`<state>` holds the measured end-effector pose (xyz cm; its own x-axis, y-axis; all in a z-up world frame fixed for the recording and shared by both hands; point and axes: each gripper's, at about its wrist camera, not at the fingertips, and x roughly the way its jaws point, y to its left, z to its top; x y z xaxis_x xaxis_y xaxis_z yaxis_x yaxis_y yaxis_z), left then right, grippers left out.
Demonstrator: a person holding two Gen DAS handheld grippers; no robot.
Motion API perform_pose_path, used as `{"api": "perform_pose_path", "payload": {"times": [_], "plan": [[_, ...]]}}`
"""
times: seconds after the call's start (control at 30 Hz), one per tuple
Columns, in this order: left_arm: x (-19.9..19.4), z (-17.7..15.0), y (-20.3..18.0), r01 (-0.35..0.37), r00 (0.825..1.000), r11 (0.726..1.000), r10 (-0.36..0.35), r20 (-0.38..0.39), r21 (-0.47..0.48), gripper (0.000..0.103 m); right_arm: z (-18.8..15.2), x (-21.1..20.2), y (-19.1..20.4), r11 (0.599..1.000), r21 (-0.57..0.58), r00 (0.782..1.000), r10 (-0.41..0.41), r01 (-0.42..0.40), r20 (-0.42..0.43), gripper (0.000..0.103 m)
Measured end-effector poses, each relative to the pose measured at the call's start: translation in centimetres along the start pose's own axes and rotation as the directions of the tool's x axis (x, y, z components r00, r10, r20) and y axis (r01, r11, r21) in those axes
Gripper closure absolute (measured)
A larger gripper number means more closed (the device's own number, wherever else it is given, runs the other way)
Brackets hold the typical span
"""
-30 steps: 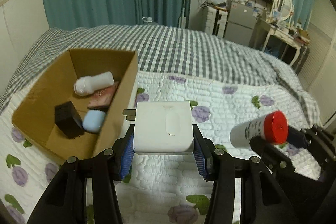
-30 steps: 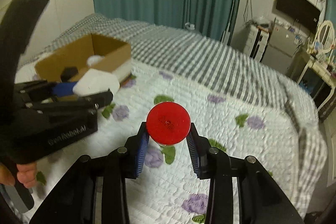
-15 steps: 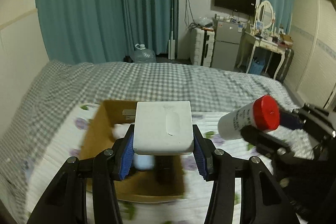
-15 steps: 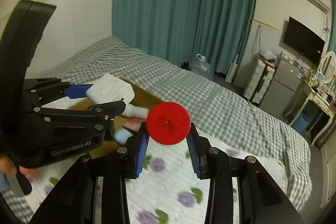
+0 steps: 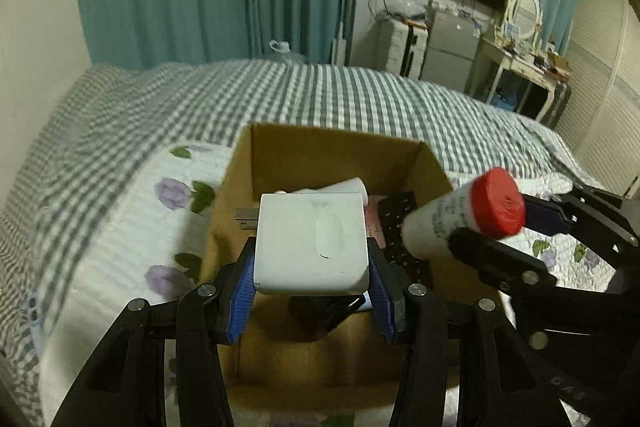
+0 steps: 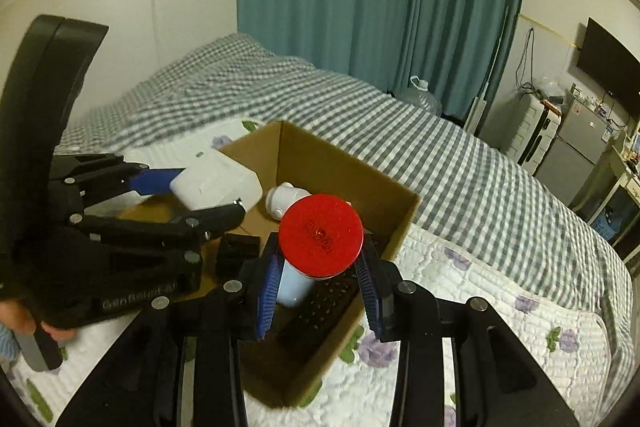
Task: Organize rigid objects
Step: 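Lower the white adapter and red-capped bottle into the box and open both grippers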
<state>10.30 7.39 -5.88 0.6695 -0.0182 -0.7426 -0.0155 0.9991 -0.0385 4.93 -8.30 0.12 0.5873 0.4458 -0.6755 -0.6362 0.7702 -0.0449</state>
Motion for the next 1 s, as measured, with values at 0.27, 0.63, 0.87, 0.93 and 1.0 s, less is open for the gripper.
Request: {"api": "perform_pose_path", "payload": {"times": [0.27,0.63,0.87,0.93,1.0], "plan": [[1.6,0.0,0.0,-0.025,1.000,0.998,0.026,-0.010,0.066,0.052,-0.1,3.5,-1.5,0.998,0.061,1.000,-0.017,0.017,-0.001,0.067],[-1.5,0.9,0.8,-0.059,0.994,0.997,0.054,0.097,0.051,0.041,0.9,-0.3,-2.5,0.991,0.108,0.994,-0.091,0.084,0.064,0.049],[-4.9,0.4,-0.1,-0.123,0.968,0.989,0.102,0.228,0.081,0.033,0.6,-4.6,-4.2,0.965,0.206,0.981,-0.180,0.160,0.079,0.034],[-6.4,0.2,-0.4,-0.132,0.958,0.988,0.106,0.267,0.083,0.031,0.0,-6.0,-4.2,0.954,0.225,0.973,-0.220,0.199,0.069,0.031],[-8.1,0.1,-1.0,-0.140,0.943,0.986,0.106,0.316,0.086,0.030,-0.5,-7.4,-4.2,0.944,0.244,0.966,-0.247,0.222,0.074,0.024]]}}
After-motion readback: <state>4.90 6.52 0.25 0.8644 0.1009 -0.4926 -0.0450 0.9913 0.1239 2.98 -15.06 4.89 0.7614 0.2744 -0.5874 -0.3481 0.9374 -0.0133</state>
